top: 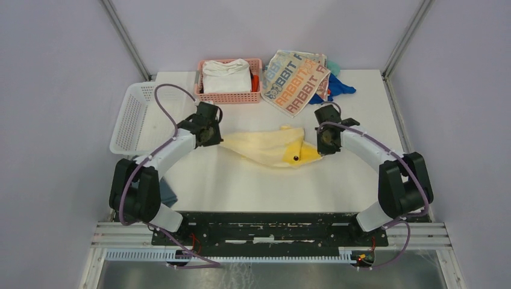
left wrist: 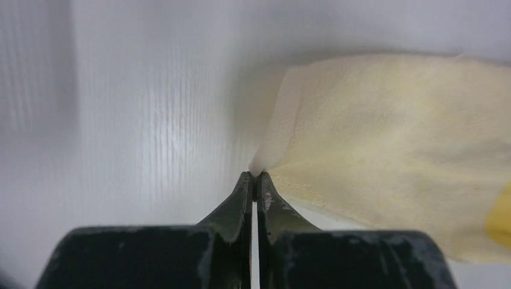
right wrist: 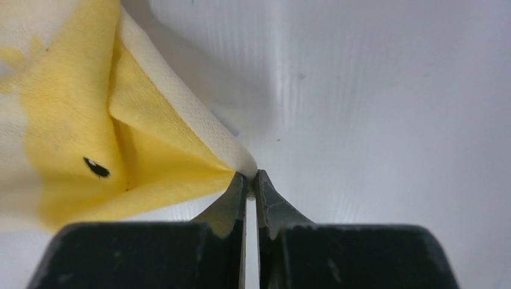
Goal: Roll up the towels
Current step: Flatten out the towel at the center of the board.
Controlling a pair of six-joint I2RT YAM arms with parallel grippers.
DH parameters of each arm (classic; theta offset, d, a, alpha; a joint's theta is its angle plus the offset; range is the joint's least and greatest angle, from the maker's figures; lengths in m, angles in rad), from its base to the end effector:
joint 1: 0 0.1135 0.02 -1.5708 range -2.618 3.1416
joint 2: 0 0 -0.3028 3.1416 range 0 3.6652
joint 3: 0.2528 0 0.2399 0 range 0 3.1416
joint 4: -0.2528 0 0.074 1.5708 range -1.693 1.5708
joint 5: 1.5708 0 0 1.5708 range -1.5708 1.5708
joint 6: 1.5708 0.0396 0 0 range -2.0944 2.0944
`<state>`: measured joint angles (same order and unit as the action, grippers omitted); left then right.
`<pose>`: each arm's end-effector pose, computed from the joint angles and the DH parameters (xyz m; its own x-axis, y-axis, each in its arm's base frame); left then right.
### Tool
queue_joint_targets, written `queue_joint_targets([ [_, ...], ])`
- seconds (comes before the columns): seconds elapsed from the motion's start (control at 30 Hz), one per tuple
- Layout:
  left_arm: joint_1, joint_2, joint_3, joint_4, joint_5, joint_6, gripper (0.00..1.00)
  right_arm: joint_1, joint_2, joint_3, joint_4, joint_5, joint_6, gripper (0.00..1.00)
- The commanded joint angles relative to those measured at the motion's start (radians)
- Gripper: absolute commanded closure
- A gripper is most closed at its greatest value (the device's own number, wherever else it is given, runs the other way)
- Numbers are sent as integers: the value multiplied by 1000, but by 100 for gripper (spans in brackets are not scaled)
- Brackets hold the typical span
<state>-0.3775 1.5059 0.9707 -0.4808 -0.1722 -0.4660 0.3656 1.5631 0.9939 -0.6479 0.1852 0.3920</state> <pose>0.2724 -0.1007 0.2527 -0.8314 -0.1465 -0.5360 -0.1055 0.9887 -0.1066 0.2686 0.0950 0.2357 -0.9211 0.0495 -0.3861 0.0650 0.9975 -0.0273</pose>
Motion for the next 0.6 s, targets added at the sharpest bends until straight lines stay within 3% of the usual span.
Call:
queue_joint_targets([
  [0.0,75,-60,224,-16,26,96,97,-73,-88,165,-51,76,-20,100],
  [0.13,101,-33,430,-63,38,133,97,-133,-112,303,-102,109,-40,100],
  [0.27,112,-61,523,-82,20,140,97,-153,-182,388,-150,140,-48,100],
  [0.4,112,-168,477,-82,32,119,97,-154,-290,377,-190,136,-50,100],
  [0.57,112,-352,294,-82,113,51,97,-154,-410,341,-285,38,-67,100],
])
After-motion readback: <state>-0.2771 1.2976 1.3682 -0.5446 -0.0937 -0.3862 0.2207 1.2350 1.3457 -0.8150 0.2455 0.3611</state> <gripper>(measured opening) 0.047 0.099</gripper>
